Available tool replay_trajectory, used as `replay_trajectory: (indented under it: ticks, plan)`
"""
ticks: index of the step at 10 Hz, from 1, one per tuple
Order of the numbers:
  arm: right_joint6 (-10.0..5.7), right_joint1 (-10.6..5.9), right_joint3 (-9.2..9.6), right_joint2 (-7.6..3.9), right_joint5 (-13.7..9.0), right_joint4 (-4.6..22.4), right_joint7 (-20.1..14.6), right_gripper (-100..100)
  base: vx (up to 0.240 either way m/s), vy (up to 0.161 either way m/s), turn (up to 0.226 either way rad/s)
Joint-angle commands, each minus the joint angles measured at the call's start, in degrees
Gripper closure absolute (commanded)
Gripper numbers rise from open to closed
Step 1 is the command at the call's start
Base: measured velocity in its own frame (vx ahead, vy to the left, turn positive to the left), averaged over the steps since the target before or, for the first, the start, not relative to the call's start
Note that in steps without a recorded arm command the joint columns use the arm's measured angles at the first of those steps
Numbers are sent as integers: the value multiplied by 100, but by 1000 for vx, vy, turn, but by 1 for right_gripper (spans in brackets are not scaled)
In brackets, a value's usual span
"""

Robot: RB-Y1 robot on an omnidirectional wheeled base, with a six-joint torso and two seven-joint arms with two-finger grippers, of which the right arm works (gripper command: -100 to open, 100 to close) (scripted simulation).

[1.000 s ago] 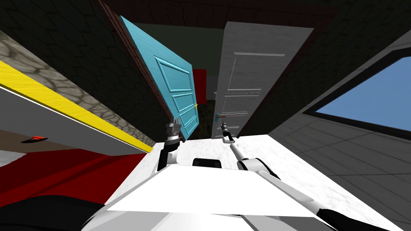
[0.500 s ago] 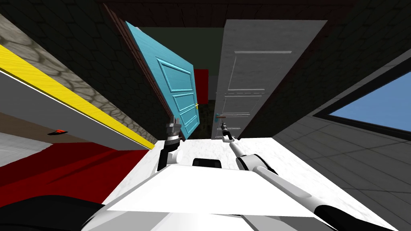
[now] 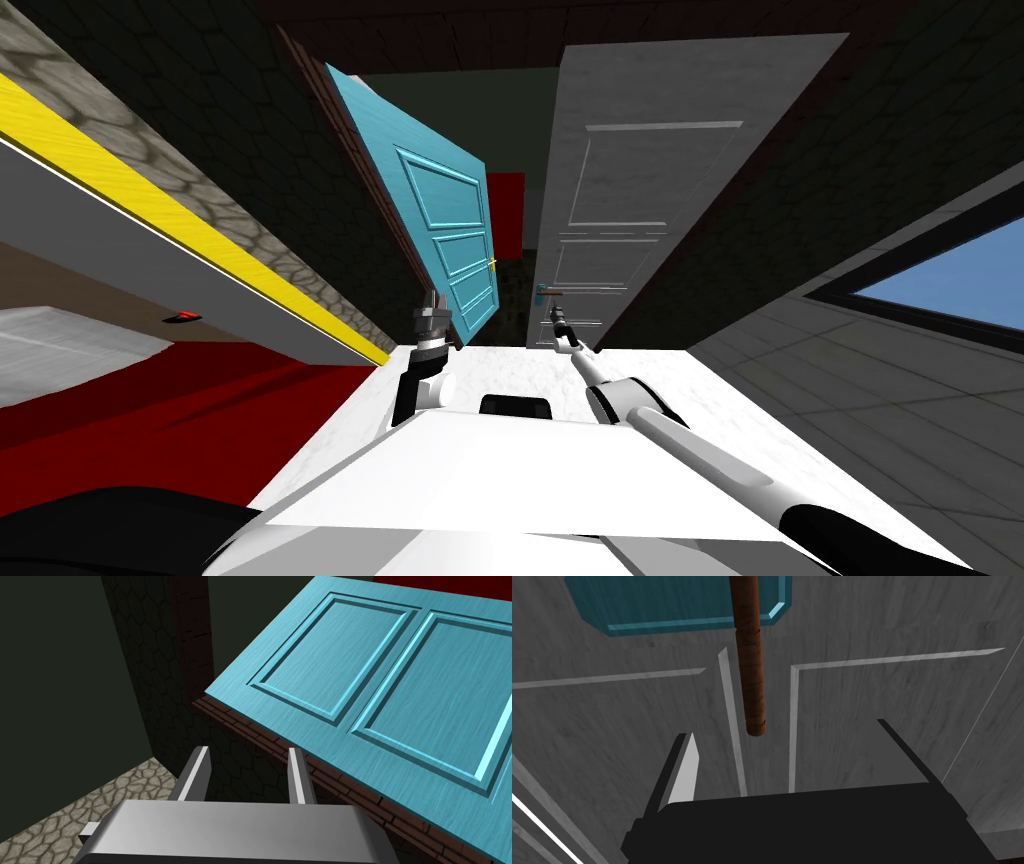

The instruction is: Push the door open

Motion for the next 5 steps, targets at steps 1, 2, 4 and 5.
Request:
replay_trajectory:
  ticks: [1,2,4,5]
  plan:
    - [-5,-98,15,-1,-35,170,-1,-100,9,-90,100]
    - [1,-157,24,-6,-60,266,-1,-100,0,-86,80]
    - [-8,-186,32,-9,-68,322,-8,-100,-8,-72,57]
    - [-17,-193,20,-16,-75,345,-8,-100,108,-9,19]
